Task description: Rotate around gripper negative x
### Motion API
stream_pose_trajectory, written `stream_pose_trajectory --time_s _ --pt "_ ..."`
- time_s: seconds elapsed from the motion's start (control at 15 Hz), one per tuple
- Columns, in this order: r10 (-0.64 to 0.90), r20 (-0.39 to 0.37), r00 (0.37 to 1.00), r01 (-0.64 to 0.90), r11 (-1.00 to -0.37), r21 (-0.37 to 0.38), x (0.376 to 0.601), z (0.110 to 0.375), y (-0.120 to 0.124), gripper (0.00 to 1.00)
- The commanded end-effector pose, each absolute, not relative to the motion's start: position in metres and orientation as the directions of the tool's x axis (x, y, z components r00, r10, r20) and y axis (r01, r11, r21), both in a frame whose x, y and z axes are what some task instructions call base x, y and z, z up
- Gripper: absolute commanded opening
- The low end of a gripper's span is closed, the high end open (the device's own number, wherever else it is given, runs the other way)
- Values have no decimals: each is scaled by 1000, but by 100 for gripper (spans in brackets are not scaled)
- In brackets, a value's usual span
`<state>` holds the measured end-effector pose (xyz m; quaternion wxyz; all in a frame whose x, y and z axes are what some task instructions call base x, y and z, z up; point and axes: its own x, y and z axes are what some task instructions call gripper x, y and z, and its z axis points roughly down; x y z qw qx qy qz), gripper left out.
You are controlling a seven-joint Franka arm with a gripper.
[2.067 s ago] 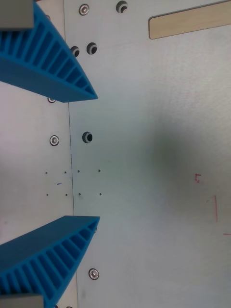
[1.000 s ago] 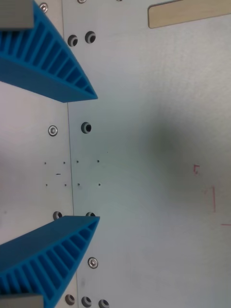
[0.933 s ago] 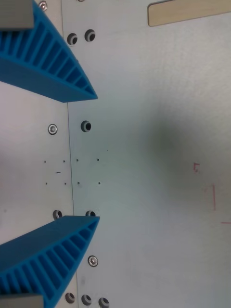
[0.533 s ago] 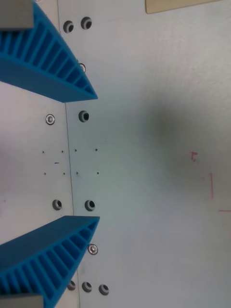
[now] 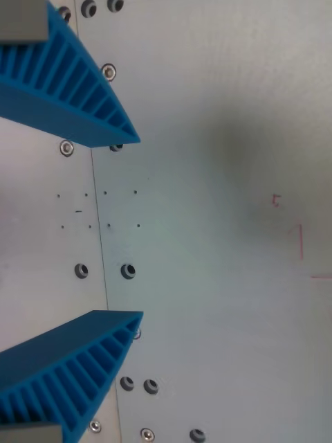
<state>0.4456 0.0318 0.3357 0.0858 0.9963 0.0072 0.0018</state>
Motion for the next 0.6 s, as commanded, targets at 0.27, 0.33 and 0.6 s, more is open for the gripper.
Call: stream_pose_trajectory --time_s 0.27,0.33,0.6 --pt "-9 -4 1000 -7 -915 404 445 338 35 100" --pt "-9 -4 1000 -6 -910 415 445 338 35 100" --pt "-9 -4 1000 -6 -889 457 445 338 35 100"
